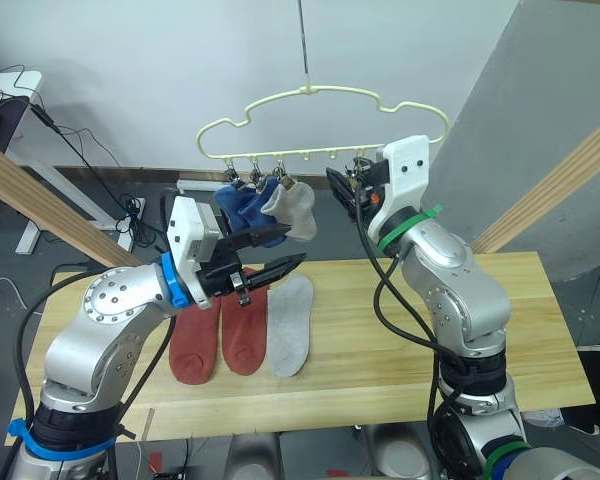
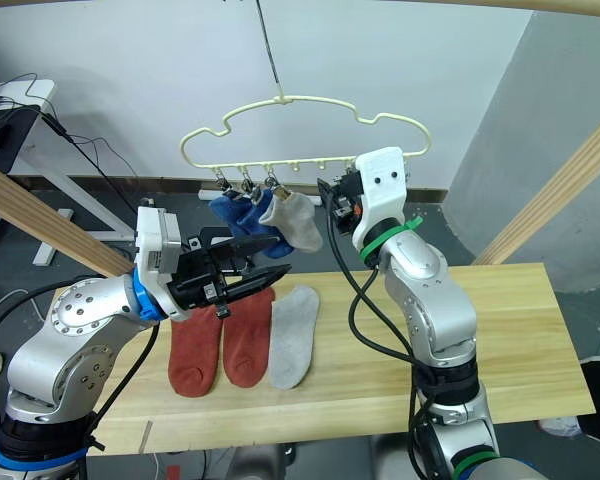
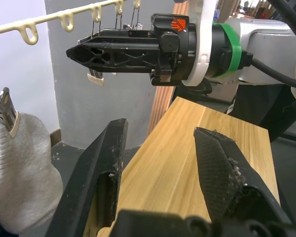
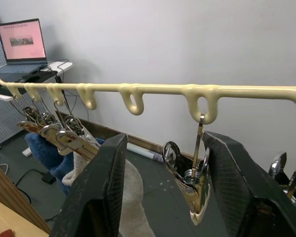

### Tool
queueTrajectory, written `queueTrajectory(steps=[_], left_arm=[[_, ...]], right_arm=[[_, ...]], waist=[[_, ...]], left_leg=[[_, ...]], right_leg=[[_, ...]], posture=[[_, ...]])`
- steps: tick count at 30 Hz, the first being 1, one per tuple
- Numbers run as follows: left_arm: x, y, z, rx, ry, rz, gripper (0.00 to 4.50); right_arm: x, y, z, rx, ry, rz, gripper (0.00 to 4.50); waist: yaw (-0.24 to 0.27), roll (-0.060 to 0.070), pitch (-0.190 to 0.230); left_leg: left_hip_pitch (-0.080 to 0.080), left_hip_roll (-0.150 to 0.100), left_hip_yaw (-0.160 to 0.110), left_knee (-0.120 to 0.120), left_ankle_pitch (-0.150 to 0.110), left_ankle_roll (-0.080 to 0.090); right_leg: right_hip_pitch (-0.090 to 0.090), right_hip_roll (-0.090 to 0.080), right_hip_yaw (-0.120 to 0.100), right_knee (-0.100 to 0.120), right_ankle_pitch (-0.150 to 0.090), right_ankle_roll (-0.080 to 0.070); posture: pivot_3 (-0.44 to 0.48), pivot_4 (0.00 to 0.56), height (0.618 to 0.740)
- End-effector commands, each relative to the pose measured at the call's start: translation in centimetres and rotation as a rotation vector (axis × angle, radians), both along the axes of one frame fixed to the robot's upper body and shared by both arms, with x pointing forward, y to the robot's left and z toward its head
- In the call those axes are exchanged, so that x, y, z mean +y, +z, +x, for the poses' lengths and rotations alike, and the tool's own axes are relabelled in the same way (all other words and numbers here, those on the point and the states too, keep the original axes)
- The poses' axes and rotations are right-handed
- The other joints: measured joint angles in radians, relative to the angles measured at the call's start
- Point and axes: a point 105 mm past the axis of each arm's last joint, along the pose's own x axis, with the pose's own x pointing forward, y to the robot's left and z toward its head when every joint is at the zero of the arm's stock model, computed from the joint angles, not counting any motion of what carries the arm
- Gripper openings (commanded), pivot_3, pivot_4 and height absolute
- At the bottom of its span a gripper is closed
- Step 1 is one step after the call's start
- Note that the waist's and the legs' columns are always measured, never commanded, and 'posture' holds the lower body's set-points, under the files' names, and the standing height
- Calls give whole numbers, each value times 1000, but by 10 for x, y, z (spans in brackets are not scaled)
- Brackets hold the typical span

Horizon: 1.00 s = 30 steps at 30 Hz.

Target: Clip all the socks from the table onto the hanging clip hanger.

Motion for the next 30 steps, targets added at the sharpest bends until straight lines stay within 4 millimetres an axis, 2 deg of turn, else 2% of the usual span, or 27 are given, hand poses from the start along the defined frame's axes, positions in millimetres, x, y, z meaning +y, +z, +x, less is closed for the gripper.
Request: queueTrajectory(steps=[1, 18, 26, 30], left_arm=[[-4, 7, -4, -44, -18, -5, 2343], [-6, 6, -4, -42, -20, -8, 2343], [-3, 3, -4, -30, -7, -11, 2343], [-3, 2, -4, -28, -6, -8, 2343]], right_arm=[[2, 14, -4, -34, 6, 34, 2482], [11, 14, -3, -7, -26, 73, 2482], [3, 3, -23, -54, -30, -53, 2482], [-4, -6, -26, -25, -45, -82, 2482]], waist=[[0, 0, 0], [0, 0, 0], [-1, 0, -1], [-1, 0, -2]], left_leg=[[0, 0, 0, 0, 0, 0], [0, 0, 0, 0, 1, 0], [0, 0, 0, 0, 1, 0], [0, 0, 0, 0, 1, 0]], right_leg=[[0, 0, 0, 0, 0, 0], [0, 0, 0, 0, 0, 0], [0, 0, 0, 0, 0, 0], [0, 0, 0, 1, 0, 0]], posture=[[-190, 275, 740], [-193, 273, 740], [-197, 274, 740], [-200, 274, 740]])
